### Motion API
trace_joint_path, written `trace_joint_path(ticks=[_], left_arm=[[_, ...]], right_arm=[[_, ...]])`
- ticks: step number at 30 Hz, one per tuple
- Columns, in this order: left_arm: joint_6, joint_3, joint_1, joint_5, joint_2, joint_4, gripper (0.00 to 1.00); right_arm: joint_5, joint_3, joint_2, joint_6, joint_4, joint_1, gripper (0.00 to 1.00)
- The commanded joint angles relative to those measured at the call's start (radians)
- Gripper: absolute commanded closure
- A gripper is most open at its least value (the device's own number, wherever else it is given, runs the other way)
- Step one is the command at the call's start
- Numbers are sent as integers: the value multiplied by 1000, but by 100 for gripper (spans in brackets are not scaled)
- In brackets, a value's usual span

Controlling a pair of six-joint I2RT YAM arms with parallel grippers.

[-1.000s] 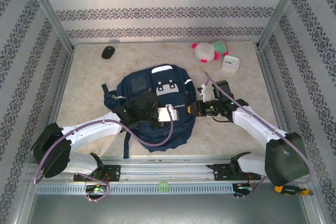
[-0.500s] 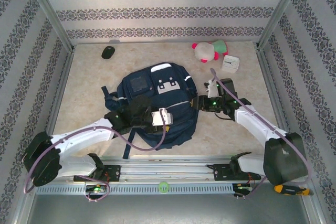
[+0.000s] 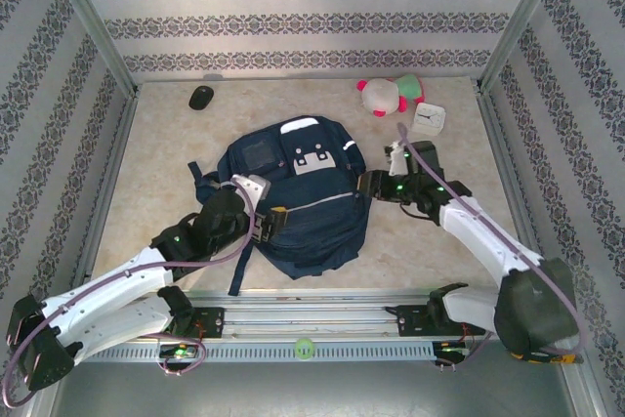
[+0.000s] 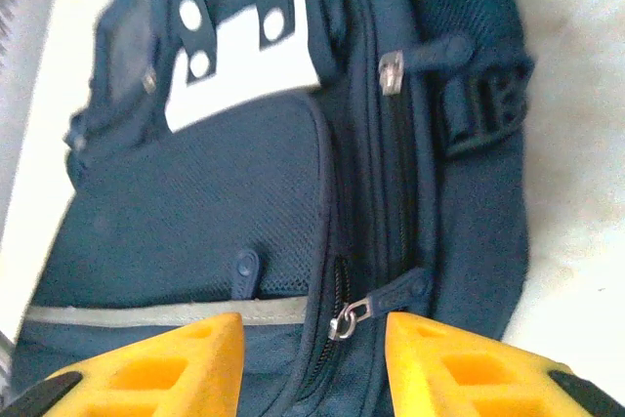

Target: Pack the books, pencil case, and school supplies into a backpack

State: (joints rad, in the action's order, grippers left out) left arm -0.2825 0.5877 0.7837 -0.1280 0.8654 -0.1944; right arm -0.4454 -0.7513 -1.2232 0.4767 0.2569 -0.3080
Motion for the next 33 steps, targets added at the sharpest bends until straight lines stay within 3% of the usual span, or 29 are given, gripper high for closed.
trace_joint_path(ticks=[1, 7, 12, 16, 21, 22, 23, 24, 25, 31, 33], left_arm=[[-214, -86, -25, -69, 13, 29, 24], [-242, -168, -122, -32, 198, 266, 26], [-211, -114, -244, 41, 396, 415, 26], [-149, -32, -307, 68, 480, 434, 27], [-75, 8, -332, -18, 327, 377, 21], [-40, 1, -335, -60, 267, 363, 19], [-10, -7, -339, -98, 214, 359, 17], [37, -29, -346, -153, 151, 365, 13], [88, -61, -351, -208, 88, 387, 2], [322, -334, -405, -455, -134, 750, 1], [368, -406, -418, -459, -123, 869, 0]], right_arm=[[48, -14, -48, 25, -19, -77, 58], [168, 96, -100, 109, -174, -144, 59], [185, 123, -189, 155, -305, -152, 60], [181, 71, -198, 149, -316, -154, 58], [201, -23, -78, 41, -151, -92, 55], [206, -32, -41, 18, -125, -63, 49], [208, -36, -4, -6, -111, -37, 40], [211, -37, 36, -36, -106, -7, 25], [223, -33, 73, -64, -106, 27, 2], [347, 77, 198, -296, -259, 173, 2], [383, 132, 195, -347, -343, 202, 2]])
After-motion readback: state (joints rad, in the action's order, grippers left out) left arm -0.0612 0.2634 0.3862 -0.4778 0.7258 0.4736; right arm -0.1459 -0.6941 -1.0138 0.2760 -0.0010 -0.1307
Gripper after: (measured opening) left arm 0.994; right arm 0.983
